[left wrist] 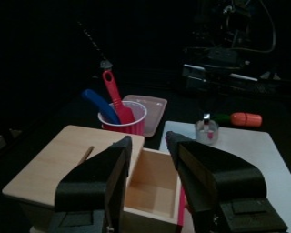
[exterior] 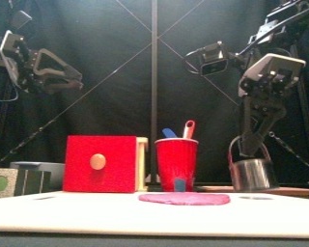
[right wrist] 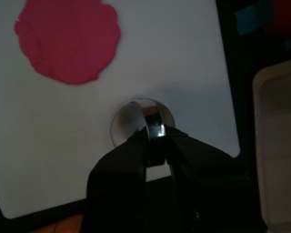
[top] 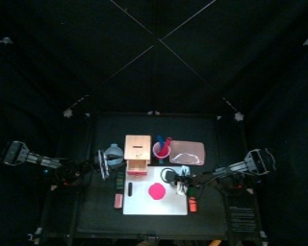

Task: Get the cutter from the drawer then cut the dough then place the extra dough in the bowl
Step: Shut the drawer

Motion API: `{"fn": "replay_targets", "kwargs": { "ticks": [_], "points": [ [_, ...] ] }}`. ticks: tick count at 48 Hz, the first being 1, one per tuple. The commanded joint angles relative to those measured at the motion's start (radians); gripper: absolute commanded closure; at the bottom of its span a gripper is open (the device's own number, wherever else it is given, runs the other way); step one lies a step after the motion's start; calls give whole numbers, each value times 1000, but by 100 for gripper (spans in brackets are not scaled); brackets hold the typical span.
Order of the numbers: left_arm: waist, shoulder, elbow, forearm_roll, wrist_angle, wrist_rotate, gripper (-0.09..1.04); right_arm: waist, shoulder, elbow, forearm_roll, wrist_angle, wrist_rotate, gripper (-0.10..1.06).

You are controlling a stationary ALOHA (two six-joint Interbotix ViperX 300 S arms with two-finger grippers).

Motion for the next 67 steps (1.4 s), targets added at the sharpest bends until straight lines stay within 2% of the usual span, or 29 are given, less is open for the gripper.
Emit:
{"fn": "replay_targets", "kwargs": {
  "ticks": [1,8,17,22,28,36,43,54,61,67],
  "points": [
    [14,0,-28,3,-5,0,18,12,-18,0,-29,-5,40,28],
    [20,0,-28,3,-3,2,19,32,-25,-9,-34,-2,54,21],
    [57,0,-35,2,-2,2,18,43,-43,-67,-40,-2,55,19],
    [104,0,-60,-11,51,3,19,37,-38,-123,-89,-3,54,19],
    [219,0,-124,-9,198,5,20,29,-12,-195,-172,-29,52,19],
    [408,5,-258,41,532,6,25,-11,63,-279,-272,-147,54,19],
    [541,8,-336,143,706,8,38,-34,153,-336,-275,-249,52,20],
    [643,35,-425,278,818,8,61,-48,291,-417,-270,-322,52,22],
    [689,120,-511,310,933,9,64,-49,337,-460,-267,-322,52,30],
    [698,235,-604,359,1031,21,64,-51,365,-489,-261,-324,52,45]
  ]
}}
